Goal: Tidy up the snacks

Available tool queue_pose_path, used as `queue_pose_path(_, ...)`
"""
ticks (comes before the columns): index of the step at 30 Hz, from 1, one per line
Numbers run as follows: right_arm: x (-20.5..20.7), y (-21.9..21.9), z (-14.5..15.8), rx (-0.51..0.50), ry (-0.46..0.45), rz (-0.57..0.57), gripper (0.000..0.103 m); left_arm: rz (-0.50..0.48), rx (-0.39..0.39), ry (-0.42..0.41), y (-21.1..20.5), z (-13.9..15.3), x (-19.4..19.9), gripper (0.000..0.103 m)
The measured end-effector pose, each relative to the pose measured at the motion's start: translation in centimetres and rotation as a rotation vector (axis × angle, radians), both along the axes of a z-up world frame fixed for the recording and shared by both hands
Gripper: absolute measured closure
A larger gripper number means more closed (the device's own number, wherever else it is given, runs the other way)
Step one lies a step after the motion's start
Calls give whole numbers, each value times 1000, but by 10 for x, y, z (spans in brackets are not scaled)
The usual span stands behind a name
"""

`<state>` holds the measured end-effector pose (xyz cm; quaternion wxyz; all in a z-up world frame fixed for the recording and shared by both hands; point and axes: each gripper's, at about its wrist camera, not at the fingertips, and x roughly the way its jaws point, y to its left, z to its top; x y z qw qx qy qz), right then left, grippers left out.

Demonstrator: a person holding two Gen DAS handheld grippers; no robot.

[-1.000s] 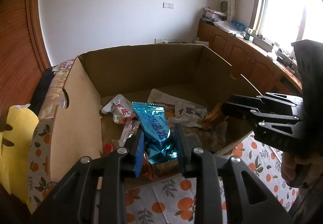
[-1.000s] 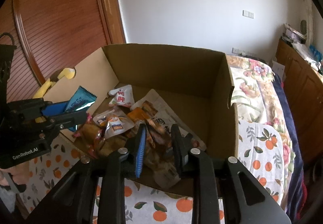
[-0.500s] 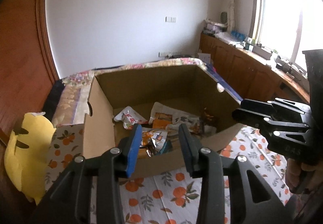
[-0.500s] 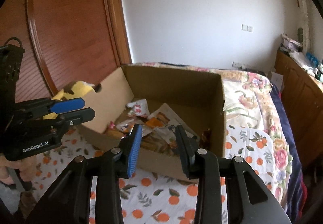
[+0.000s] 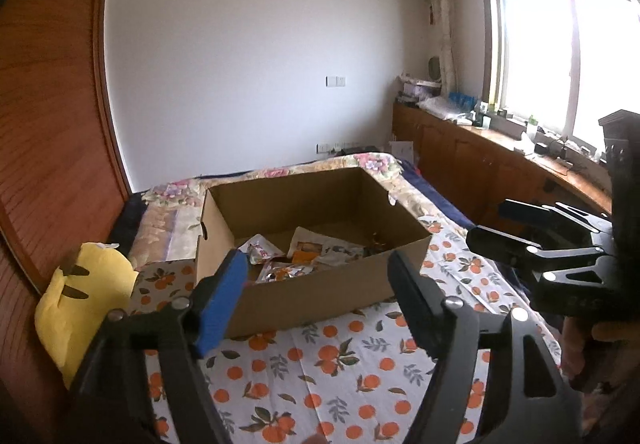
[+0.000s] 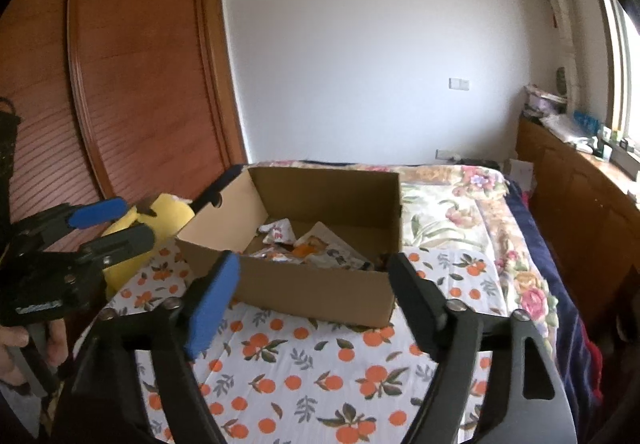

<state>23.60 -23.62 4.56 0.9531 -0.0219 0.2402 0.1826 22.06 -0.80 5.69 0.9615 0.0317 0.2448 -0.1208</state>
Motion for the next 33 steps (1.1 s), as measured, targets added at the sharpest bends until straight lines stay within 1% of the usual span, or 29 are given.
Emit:
queue_pose_path(4, -12, -7, 2, 7, 1, -8, 1, 9, 19, -10, -5, 4, -15, 27)
queue_pose_path(5, -15, -8, 3, 8, 2, -13, 0, 13, 20, -13, -6, 4, -19, 27)
queue_pose_path(8, -25, -10, 5, 3, -6, -21, 0, 25, 22, -26, -7, 7, -32, 25)
queue_pose_path(9, -28, -10, 5, 1, -11, -25, 0, 27, 20, -30, -7, 8, -37, 22)
queue_pose_path(10, -32, -10, 6, 1, -17, -27, 0, 27, 18, -33, -7, 9, -40, 16)
queue_pose_path(11, -36, -10, 6, 3, -22, -28, 0, 27, 16, -36, -8, 9, -44, 14)
queue_pose_path(15, -49, -12, 8, 8, -42, -41, 0, 27, 4, -46, -9, 12, -55, 9)
queue_pose_path(26, -83, -20, 14, 15, -65, -58, 0, 43, -3, -64, -13, 16, -89, 8)
queue_pose_path(33, -109, -20, 14, -9, -83, -58, 0, 57, -8, -68, -11, 15, -115, 7)
